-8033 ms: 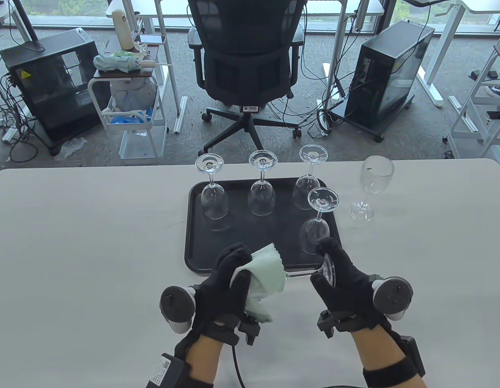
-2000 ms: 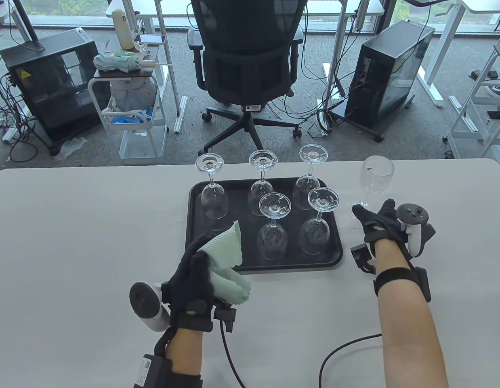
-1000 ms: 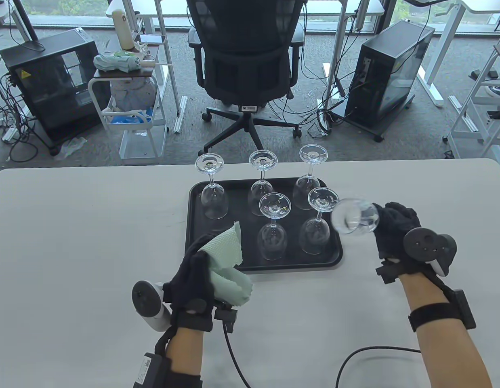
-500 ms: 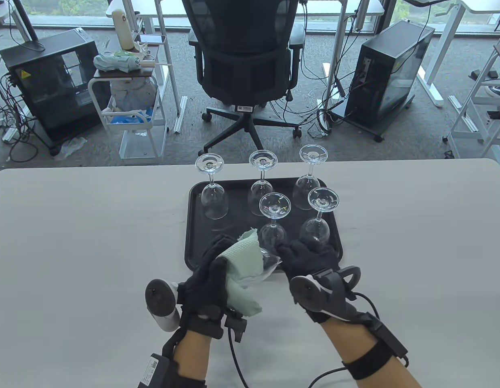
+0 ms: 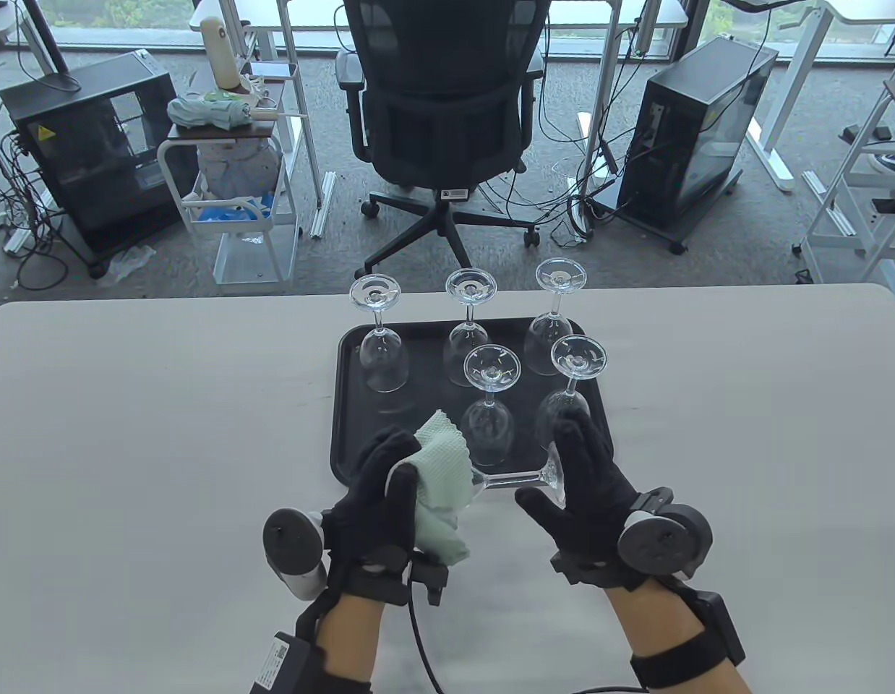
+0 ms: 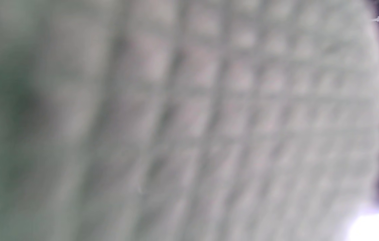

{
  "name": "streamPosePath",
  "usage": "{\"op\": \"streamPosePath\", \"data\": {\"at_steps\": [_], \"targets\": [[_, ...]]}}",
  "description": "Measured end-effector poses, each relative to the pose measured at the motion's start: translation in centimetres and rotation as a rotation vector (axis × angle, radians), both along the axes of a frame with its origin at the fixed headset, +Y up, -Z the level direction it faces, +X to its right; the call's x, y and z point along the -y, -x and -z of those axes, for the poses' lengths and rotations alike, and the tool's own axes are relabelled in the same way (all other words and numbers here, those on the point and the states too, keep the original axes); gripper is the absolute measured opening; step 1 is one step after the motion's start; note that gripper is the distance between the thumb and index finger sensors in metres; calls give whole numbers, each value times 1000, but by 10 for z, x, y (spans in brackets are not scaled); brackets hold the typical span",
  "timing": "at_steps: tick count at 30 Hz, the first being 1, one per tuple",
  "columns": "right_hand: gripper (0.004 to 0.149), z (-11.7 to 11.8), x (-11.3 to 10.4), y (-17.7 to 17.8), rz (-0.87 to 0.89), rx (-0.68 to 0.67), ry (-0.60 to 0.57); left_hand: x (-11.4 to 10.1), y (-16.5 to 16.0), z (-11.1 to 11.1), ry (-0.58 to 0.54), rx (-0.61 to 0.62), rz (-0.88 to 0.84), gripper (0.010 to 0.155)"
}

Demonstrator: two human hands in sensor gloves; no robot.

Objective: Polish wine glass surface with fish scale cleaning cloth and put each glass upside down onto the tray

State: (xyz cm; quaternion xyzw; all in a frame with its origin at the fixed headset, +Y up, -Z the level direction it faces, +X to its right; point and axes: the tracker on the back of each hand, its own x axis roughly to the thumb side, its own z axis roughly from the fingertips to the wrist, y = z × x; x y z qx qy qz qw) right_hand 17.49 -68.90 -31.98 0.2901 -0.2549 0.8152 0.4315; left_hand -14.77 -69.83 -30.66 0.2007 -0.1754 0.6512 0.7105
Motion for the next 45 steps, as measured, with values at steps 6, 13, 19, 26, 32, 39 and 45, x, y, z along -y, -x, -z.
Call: {"op": "streamPosePath", "data": {"at_steps": [6,13,19,26,32,39,45], "targets": [[71,7,11,-8,214,-38,139,-3,-8,-4,-14,27,20,56],[79,11,13,-15,339,-85,248,-3,-11,-2,-68,57,65,57],[79,-2,-1,-8,109,-12,-57,-2,-4,-1,-18,101,-26,57],[79,10,10,-11,210,-132,275,-7,-8,-4,-123,73,78,58],[88,-5,-3,-9,-48,-12,-176,-1,-4,1,2,137,-28,57],[76,9,9,-10,199,-136,298,-4,-8,-4,-104,72,65,58],[87,-4,-3,-6,-54,-35,-108,-2,-2,1,-9,112,-3,57]]}}
